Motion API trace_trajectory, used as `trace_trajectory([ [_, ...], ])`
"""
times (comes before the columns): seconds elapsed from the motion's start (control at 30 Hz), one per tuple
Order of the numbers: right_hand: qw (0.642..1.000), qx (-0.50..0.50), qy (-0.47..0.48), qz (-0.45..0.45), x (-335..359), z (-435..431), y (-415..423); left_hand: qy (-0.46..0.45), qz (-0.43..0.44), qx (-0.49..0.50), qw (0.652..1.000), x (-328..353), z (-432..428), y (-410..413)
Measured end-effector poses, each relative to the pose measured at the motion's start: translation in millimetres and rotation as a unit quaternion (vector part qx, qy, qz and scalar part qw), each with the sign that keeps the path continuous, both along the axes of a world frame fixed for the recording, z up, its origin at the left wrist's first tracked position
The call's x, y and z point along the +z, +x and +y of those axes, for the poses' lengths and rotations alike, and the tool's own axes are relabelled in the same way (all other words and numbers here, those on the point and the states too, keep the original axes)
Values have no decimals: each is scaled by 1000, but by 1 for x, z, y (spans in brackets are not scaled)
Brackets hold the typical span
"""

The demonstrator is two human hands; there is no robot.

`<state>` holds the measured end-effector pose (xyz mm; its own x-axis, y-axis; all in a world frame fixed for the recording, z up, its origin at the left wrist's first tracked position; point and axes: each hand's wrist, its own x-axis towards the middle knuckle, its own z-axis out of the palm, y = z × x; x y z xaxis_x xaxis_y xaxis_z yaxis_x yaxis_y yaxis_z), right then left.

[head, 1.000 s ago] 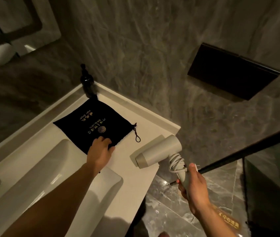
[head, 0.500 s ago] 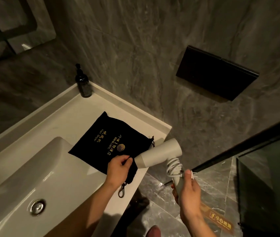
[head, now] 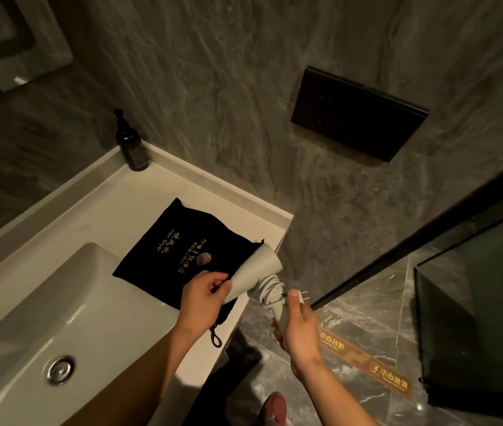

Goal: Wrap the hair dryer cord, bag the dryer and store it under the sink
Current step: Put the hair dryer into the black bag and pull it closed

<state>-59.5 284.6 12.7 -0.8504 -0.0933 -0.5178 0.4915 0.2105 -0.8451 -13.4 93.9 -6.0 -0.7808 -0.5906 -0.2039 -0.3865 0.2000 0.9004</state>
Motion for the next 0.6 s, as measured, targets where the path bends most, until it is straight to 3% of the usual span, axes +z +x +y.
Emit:
trace_trajectory([
  [0.4,1000,31,0,-2,-11,-17,12,-206,-69,-84,972,7,-21,-31],
  [0.6,997,70,-27,-25,3,-17,2,-84,-8,-56,995,13,-17,-28],
])
